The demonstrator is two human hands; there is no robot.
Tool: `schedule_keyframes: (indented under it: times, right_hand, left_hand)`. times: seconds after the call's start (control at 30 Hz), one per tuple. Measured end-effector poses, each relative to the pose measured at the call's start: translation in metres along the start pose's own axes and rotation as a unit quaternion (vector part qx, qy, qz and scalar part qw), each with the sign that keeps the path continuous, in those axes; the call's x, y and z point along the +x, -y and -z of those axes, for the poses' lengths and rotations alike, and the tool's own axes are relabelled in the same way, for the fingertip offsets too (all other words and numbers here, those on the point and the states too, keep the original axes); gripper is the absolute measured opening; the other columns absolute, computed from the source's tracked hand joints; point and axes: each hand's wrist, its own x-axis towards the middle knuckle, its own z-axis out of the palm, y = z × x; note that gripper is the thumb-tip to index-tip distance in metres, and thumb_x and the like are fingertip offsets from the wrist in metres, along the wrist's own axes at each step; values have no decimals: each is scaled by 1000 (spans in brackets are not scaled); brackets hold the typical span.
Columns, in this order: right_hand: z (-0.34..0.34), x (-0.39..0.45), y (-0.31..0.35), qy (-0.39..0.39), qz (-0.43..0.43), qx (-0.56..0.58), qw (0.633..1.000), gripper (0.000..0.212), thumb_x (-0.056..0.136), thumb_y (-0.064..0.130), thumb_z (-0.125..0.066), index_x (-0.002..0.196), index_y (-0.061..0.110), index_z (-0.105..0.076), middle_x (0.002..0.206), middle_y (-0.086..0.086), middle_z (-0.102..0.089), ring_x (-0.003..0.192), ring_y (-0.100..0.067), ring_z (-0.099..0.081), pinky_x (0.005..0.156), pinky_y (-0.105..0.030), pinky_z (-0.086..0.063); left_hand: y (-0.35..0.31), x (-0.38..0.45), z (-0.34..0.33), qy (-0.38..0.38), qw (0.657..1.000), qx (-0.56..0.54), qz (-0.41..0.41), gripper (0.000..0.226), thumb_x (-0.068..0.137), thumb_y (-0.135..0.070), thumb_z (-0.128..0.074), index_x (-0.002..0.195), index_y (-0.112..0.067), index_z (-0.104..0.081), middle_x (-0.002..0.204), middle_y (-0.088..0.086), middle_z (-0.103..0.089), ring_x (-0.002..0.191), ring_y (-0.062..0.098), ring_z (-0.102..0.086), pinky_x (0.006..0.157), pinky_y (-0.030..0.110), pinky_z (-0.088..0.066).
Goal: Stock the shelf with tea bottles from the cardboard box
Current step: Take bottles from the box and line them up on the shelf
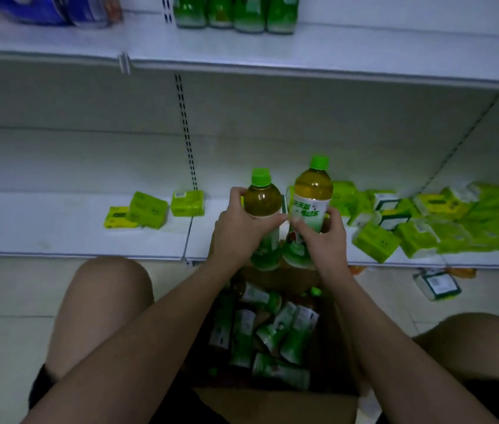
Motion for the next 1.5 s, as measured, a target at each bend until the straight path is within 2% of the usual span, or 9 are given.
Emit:
schedule_keyframes:
  times: [0.2,0.43,0.53,0.67,0.83,1.0,1.17,1.3,1.5]
  right_hand:
    - [15,1,81,51,76,29,995,38,81,23,-76,115,24,-57,102,7,-71,90,-1,-69,76,-19,-55]
    - [23,16,154,-18,108,86,990,37,84,24,-73,116,16,-58,103,2,-70,91,-7,-68,79,-25,-54]
    - [26,30,186,-37,144,84,985,38,83,23,-73,116,15,-57,100,5,-69,89,-5,-67,75,-21,-52]
    - [30,47,224,-46,187,65,979,39,82,29,-74,114,17,-56,97,7,-68,88,-4,-66,74,-23,-51]
    - [31,72,260,-30,229,45,972,42,81,32,-74,116,19,-54,100,5,-68,89,-5,-67,75,-21,-52]
    - [22,101,283,-8,246,28,969,45,85,31,-70,123,21,-48,101,11,-63,92,0,-61,75,-18,-49]
    - [9,134,281,13,216,2,976,50,89,32,-66,131,19,-43,117,2,-60,107,-16,-59,94,-33,-49]
    - [0,156,276,32,215,-25,976,54,91,33,-62,138,21,-37,125,1,-56,115,-19,-55,102,-40,-46]
    - [-12,173,271,51,216,-20,975,53,96,30,-55,142,23,-31,121,4,-53,114,-17,-52,94,-31,-41]
  left_hand:
    - [-52,22,53,5,994,-78,-79,81,45,-57,-86,114,-35,-50,100,-11,-71,93,11,-69,87,41,-57]
    - [-128,40,87,-6,978,-139,-154,69,57,-34,-90,116,-26,-54,100,-10,-70,92,7,-67,90,38,-56]
    - [-164,50,102,-27,972,-130,-194,70,57,-42,-88,117,-30,-54,98,-9,-70,91,8,-68,86,37,-57]
    - [-205,69,121,-52,965,-98,-236,81,59,-52,-84,129,-31,-49,113,-15,-62,107,10,-60,94,34,-52]
    - [-239,101,131,-68,959,-94,-260,82,58,-55,-82,128,-31,-48,117,-14,-62,109,12,-60,95,37,-52]
    - [-255,134,125,-74,960,-108,-247,90,53,-57,-83,131,-30,-47,122,-10,-63,113,16,-59,98,43,-50]
    - [-250,166,108,-65,965,-116,-225,97,53,-58,-83,137,-35,-39,128,-10,-59,121,20,-55,102,48,-46]
    - [-249,189,100,-46,965,-115,-231,91,62,-49,-83,138,-36,-34,130,-10,-57,123,19,-53,106,47,-42]
    - [-244,210,90,-40,967,-44,-249,86,71,-48,-78,140,-35,-27,134,-7,-56,125,21,-53,107,40,-40]
